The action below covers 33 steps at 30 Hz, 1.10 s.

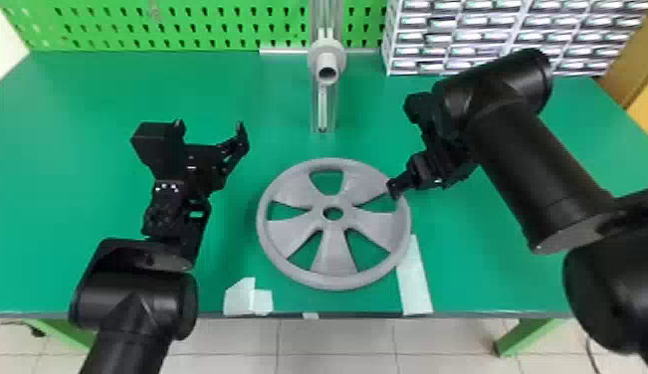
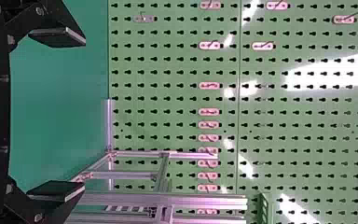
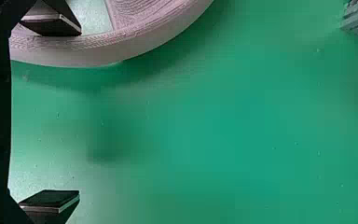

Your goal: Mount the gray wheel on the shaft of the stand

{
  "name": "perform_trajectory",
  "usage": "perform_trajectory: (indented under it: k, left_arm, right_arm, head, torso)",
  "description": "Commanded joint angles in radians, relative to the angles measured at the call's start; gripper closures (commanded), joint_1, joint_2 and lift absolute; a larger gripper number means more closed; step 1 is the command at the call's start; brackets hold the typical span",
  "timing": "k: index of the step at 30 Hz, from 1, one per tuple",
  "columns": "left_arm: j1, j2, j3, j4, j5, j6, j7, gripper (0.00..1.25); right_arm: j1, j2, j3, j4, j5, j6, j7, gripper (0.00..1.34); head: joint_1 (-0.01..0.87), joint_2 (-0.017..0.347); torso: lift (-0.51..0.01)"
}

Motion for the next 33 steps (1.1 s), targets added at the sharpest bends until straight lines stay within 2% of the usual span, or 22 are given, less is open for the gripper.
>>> perform_trajectory:
  k: [1,19,22,27,33]
  left_arm:
    - [0.000,0.000,0.000,0.000,-0.003,0.000,0.000,0.19]
    - [-0.002,0.000,-0.002,0.000,-0.004,0.000,0.000,0.19]
    - [-0.002,-0.001,-0.002,0.000,-0.004,0.000,0.000,0.19]
    - [-0.002,0.000,0.000,0.000,-0.006,0.000,0.000,0.19]
    - [-0.002,0.000,0.000,0.000,-0.006,0.000,0.000,0.19]
  right_arm:
    - [0.001,0.000,-0.016,0.007,0.008,-0.008,0.000,0.08]
    - [-0.001,0.005,-0.034,0.025,0.023,-0.027,-0.002,0.11]
    - [-0.001,0.005,-0.034,0.025,0.026,-0.028,-0.002,0.18]
    - [0.001,0.005,-0.036,0.025,0.028,-0.027,-0.002,0.50]
    - [0.001,0.005,-0.036,0.025,0.031,-0.027,-0.002,0.53]
  head:
    - [0.865,0.052]
    - [0.865,0.052]
    - [0.865,0.052]
    - [0.865,0.052]
    - [0.865,0.052]
  torso:
    - [-0.101]
    - [-0.101]
    - [-0.101]
    - [-0.101]
    - [-0.101]
